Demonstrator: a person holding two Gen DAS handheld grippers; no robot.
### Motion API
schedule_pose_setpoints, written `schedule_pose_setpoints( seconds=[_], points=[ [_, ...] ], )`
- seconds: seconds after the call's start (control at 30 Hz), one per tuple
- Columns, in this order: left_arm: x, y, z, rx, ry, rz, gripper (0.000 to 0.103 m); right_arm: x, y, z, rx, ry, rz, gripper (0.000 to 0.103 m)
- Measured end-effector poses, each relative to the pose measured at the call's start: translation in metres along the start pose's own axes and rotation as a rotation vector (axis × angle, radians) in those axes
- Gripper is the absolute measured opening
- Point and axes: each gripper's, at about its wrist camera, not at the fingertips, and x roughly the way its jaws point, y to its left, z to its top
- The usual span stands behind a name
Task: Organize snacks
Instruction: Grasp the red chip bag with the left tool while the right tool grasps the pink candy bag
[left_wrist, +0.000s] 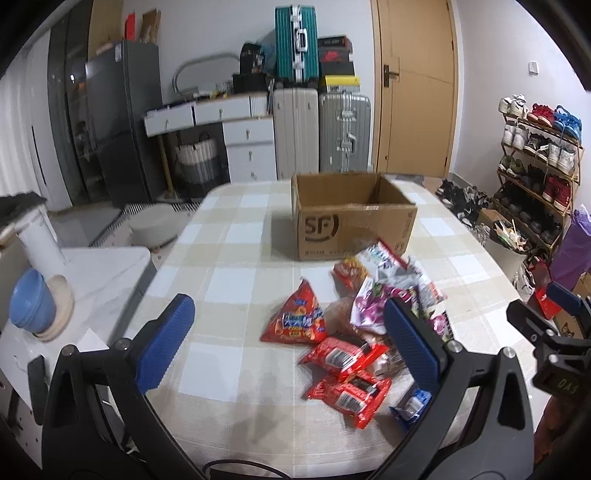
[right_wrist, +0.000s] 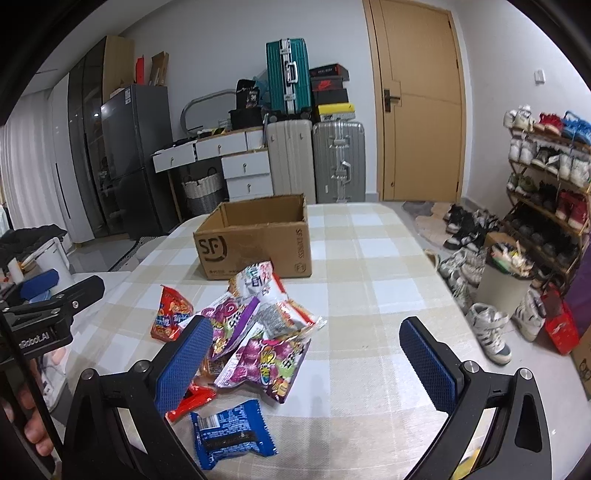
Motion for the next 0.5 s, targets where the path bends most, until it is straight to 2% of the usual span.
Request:
schedule_pose_setpoints(
  seconds=[0.1,0.23,0.33,0.47,0.5],
  points=[
    [0.026,0.017,-0.007,-0.028,0.062,-0.006,0.102,0.016,-0.004,-0.006,0.021,0.053,0.052,0.103],
    [0.069,0.039,-0.017,-0.081,0.174,-0.050,0.102,0.038,-0.009,-0.014,0.049,0.110,0.122,0.103],
    [0.097,0.047,-0.021,-0.108,0.217,-0.108,0.102,0.057,-0.012,-0.018,0.060,0.155,0.169,0.103],
    [0.134,0.043,-0.017,-0.062,0.240,-0.117,0.102,0.084,-0.015,-0.024,0.087,0.215,0.217,0.103],
    [0.146,0.040,-0.016,-0.041,0.254,-0.119,0.101,0.091,-0.016,-0.026,0.098,0.236,0.229,0.100]
  ],
)
